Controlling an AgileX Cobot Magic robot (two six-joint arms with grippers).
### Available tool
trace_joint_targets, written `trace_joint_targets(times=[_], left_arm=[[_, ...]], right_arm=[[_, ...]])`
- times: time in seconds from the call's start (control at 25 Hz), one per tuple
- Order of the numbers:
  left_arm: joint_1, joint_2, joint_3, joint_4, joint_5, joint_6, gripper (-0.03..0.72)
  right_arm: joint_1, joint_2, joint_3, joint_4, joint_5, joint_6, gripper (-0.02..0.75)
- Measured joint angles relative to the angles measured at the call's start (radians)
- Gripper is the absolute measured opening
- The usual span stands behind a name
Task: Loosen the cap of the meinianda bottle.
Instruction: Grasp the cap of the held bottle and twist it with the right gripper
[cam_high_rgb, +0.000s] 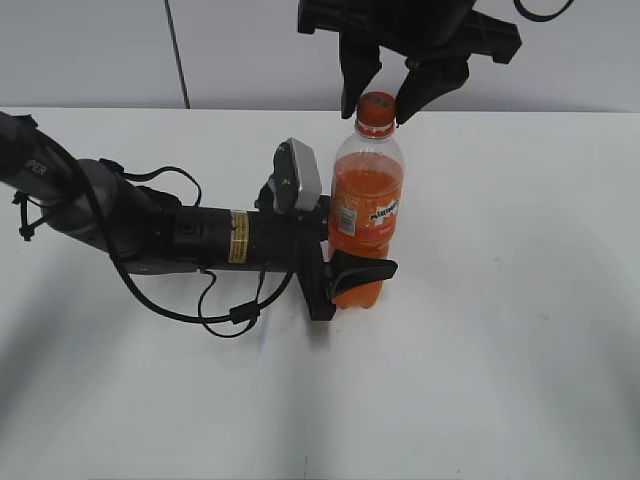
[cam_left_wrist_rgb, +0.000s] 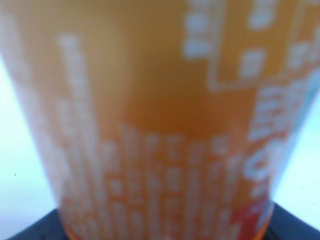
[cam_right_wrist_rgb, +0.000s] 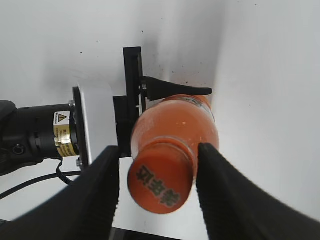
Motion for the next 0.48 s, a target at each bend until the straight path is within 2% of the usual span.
trace_joint_targets(times=[0.48], left_arm=[[0.000,0.000,0.000,0.000,0.001,0.000,0.394]], right_arm=[[0.000,0.000,-0.002,-0.003,0.001,-0.004,0.374]])
